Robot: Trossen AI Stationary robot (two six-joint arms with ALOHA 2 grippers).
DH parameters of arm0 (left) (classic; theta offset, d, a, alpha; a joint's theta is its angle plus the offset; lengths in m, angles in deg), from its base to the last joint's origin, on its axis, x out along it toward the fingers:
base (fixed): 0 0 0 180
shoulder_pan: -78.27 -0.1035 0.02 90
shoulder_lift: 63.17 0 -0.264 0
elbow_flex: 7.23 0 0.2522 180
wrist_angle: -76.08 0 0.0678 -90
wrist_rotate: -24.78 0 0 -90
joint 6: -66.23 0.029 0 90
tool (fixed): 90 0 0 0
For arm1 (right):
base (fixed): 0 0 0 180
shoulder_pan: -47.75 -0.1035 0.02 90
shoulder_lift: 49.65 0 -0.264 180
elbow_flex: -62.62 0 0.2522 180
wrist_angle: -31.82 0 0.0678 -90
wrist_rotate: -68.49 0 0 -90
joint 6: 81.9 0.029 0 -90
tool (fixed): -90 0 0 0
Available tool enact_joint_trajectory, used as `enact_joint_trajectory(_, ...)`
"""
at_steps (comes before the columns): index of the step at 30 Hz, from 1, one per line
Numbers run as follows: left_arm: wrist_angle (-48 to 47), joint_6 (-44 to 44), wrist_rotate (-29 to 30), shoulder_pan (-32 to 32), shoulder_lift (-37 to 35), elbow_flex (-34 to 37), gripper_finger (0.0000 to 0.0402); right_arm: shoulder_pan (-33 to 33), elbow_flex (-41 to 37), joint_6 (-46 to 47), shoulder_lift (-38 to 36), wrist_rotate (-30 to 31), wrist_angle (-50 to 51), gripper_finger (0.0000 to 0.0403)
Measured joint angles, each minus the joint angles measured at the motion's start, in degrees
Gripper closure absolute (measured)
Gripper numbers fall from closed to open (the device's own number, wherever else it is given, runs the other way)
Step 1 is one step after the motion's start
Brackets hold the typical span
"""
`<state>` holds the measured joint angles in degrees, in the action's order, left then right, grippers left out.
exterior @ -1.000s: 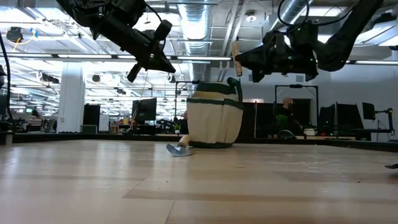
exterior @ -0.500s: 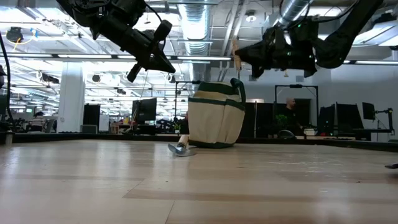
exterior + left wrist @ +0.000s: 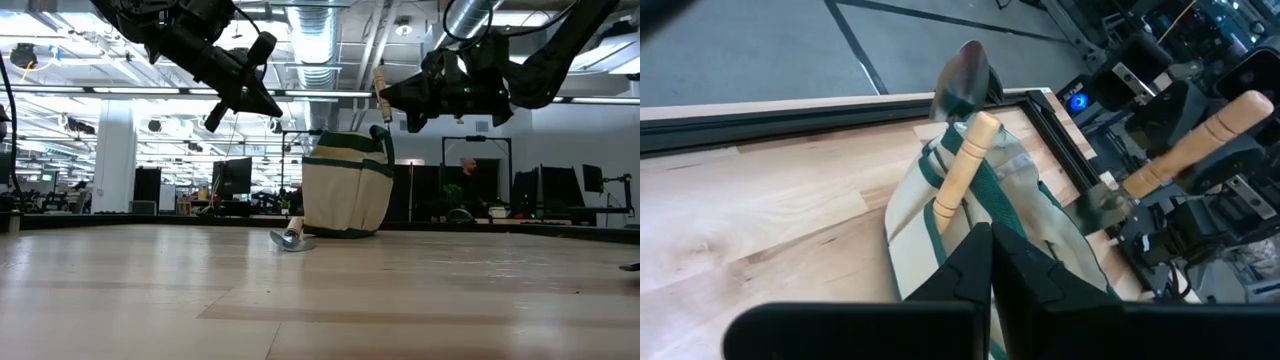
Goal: Pick & Place Garden tools in Gardening bag
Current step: Put the brown trowel into the gardening bag
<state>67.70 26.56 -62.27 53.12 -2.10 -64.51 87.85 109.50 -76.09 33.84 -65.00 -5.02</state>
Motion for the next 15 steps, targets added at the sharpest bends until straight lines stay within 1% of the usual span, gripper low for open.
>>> enact_joint_trajectory(6,0.0,0.4,0.0,0.0,0.0,0.0,0.0394,-0.2,0.0,-1.5,1.7,0.1,-0.3,0.0347)
enact_joint_trajectory(11,0.0,0.4,0.0,0.0,0.0,0.0,0.0394,-1.0,0.0,-1.4,4.8,0.0,-3.3,0.0347)
enact_joint_trajectory(15,0.0,0.4,0.0,0.0,0.0,0.0,0.0394,-1.1,0.0,-0.3,5.8,0.0,-6.6,0.0347)
